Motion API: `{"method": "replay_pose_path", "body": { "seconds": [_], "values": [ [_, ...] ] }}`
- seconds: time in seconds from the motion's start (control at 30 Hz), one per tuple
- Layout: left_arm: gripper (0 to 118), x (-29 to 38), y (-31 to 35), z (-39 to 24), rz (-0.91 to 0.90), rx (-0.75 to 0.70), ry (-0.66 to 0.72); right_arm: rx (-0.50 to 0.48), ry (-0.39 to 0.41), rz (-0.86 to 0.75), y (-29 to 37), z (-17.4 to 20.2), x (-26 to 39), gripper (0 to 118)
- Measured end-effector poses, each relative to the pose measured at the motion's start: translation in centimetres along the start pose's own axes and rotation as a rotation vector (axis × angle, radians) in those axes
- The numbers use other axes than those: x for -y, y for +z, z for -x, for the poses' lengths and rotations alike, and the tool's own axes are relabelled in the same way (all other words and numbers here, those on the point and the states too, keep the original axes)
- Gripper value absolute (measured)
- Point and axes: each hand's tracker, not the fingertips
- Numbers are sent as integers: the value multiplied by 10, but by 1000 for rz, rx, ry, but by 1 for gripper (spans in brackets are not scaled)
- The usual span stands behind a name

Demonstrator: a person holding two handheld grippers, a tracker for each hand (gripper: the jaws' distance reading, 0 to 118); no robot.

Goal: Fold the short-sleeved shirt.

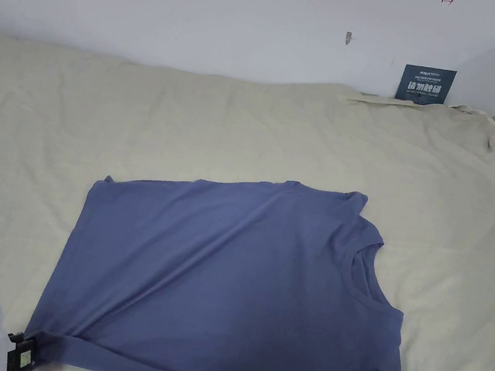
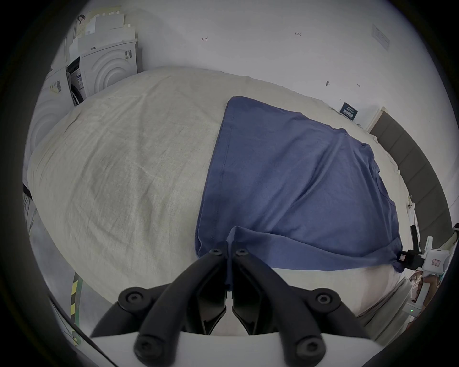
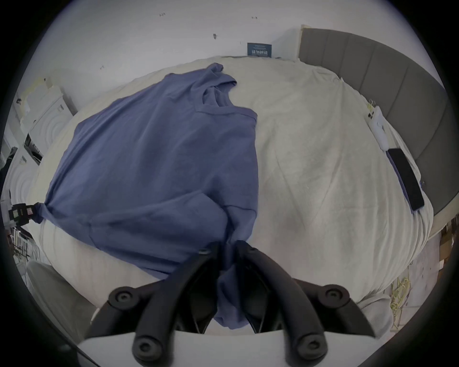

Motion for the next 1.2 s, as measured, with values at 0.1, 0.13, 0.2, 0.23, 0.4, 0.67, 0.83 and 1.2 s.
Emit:
{"method": "replay_pose_path", "body": {
  "seconds": [0.1, 0.13, 0.2, 0.23, 0.4, 0.67, 0.83, 1.2],
  "values": [
    [0, -2, 2, -1, -12, -1, -3, 6, 5, -36, 17, 9, -3, 11],
    [0, -2, 3, -1, -20, -1, -3, 8, 12, -47, 23, 11, -6, 11],
    [0, -2, 4, 0, -40, 1, -6, 5, 22, -82, 32, 13, -12, 11],
    [0, -5, 5, 0, -51, 1, -9, 7, 31, -98, 40, 16, -16, 11],
    [0, -25, 13, -1, -108, -2, -15, 26, 80, -204, 63, 25, -44, 11],
    [0, -72, 0, 9, -195, -15, -3, 16, 86, -274, 65, 29, -108, 11],
    [0, -100, -12, 4, -215, -22, -9, 15, 79, -257, 38, 28, -149, 11],
    [0, -142, -103, -12, -134, -93, -124, 57, 72, -100, -57, 22, -200, 11]
  ]
}}
